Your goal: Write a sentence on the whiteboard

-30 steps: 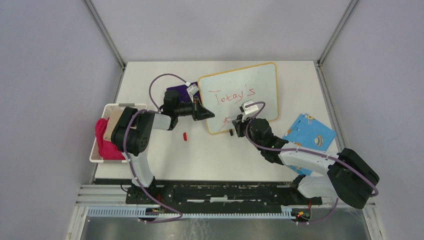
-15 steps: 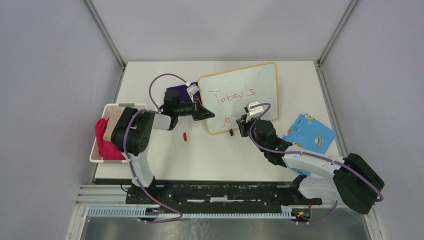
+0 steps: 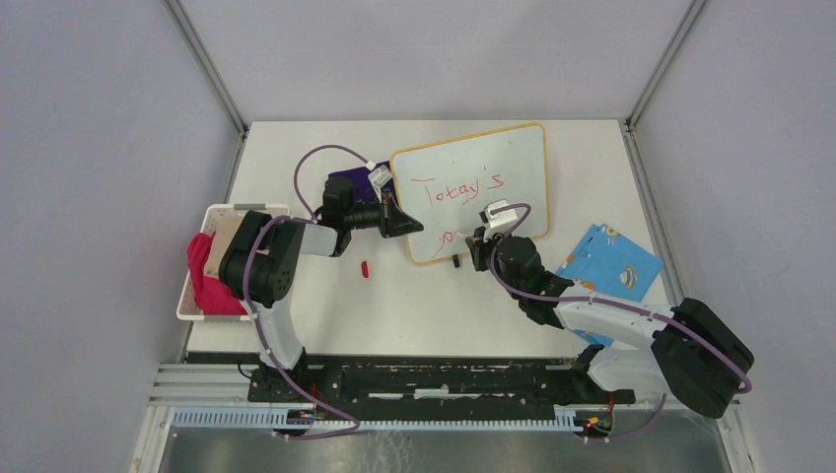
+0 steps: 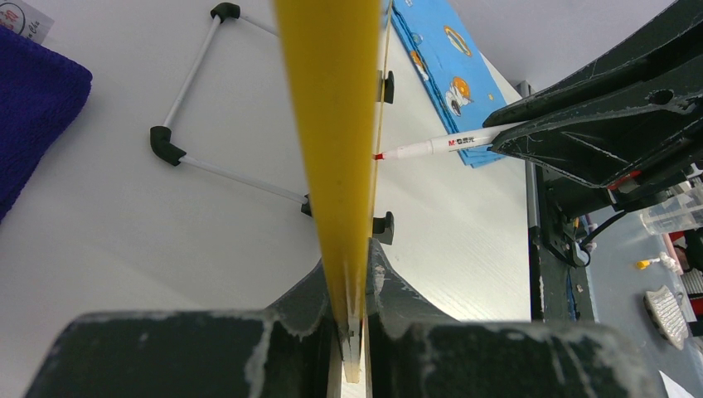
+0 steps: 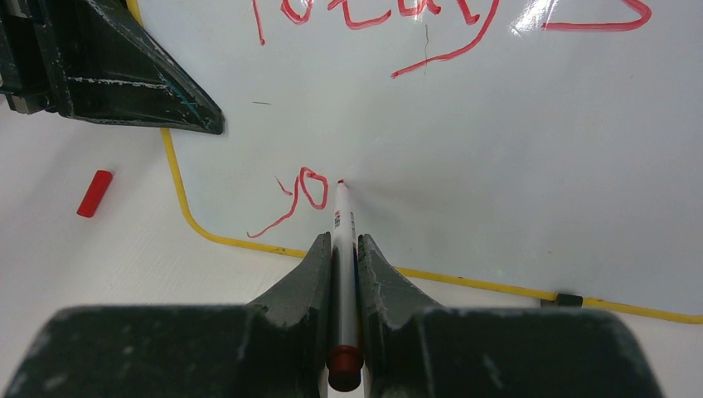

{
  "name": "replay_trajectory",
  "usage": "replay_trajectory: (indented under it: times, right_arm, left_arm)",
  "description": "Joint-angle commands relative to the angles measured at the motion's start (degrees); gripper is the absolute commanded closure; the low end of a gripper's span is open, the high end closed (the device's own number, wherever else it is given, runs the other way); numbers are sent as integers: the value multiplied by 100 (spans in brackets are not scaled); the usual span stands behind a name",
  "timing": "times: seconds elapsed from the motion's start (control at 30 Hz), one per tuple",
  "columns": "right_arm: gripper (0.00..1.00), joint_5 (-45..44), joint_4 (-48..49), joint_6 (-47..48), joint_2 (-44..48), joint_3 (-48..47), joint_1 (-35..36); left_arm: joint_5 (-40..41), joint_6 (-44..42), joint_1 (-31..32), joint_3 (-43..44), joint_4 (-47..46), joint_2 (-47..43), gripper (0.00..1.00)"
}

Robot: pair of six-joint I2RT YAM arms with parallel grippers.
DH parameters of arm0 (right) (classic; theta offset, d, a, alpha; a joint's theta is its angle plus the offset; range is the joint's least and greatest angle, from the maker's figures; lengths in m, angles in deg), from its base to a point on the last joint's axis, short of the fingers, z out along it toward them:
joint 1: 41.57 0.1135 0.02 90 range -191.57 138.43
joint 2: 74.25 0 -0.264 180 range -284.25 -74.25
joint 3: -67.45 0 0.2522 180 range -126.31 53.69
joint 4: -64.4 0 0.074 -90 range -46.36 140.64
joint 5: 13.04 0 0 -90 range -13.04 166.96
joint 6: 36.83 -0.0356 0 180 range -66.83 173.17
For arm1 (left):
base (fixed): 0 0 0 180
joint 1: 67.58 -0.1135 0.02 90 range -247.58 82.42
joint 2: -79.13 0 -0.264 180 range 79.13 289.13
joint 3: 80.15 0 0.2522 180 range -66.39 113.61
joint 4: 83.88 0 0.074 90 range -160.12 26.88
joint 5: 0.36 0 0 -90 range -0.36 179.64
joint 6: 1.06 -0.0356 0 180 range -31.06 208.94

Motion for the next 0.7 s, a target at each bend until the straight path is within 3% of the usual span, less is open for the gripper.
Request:
replay_trajectory:
  times: [0.0, 0.67]
  right_arm:
    - [100, -82, 236, 37, 12, 88, -34]
    - [100, -213, 132, 17, 370, 466, -209]
  left_arm:
    - [640, -562, 126, -57, 817, 166, 98]
    - [649, -580, 135, -66, 855, 159, 98]
